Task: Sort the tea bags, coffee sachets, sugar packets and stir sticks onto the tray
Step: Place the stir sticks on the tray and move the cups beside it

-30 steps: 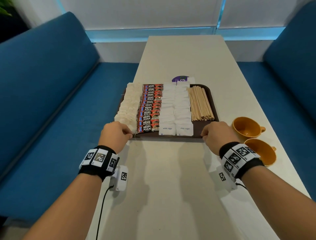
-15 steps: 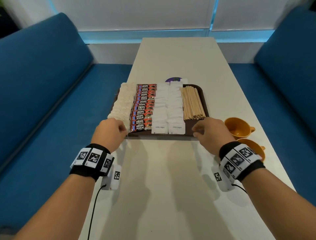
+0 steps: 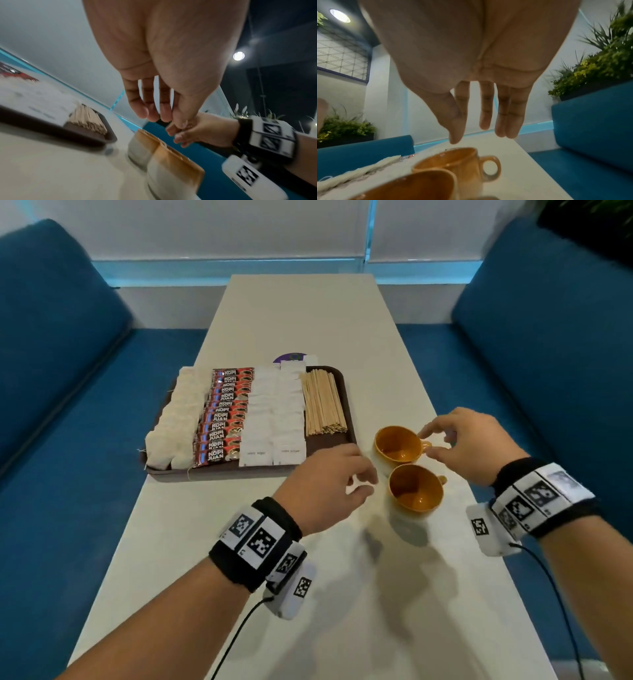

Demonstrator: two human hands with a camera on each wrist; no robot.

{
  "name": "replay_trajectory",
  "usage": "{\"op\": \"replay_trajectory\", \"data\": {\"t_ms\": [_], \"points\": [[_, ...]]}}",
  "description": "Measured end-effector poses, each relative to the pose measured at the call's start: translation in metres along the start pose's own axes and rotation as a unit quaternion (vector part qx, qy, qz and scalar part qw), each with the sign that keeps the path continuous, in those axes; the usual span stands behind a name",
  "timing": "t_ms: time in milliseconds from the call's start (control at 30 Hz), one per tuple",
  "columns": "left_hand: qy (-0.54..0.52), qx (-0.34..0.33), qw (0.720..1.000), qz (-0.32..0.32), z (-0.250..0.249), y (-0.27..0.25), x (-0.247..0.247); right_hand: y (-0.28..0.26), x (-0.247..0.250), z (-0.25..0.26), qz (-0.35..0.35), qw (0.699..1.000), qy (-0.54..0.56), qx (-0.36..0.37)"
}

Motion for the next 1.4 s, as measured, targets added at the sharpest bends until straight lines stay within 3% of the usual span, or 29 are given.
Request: {"op": "replay_trajectory", "data": {"t_ms": [300,733,1400], "points": [[0.003,-0.012,0.997,0.077,-0.014,0.015,-0.072,0.025,-0.035,-0.014,0.088,0.995,0.047,-0.003],[-0.043,0.021,0.999,-0.014,0.012,0.026,-0.062,0.046,-0.036,0.007,0.097,0.994,0.039,0.005],[-0.031,0.019,0.999,-0.021,0.031,0.042,-0.056,0.172,-0.04,0.045,0.075,0.997,-0.027,0.009]]}}
Point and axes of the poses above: each hand's wrist, its own y-axis towards the middle knuckle, its own x-axis out of the back of the hand, z = x × y, the point moved 10 cm from there along y, towards the middle knuckle, and after that the axes turned 8 degrees about -x, right-handed, at the moved point
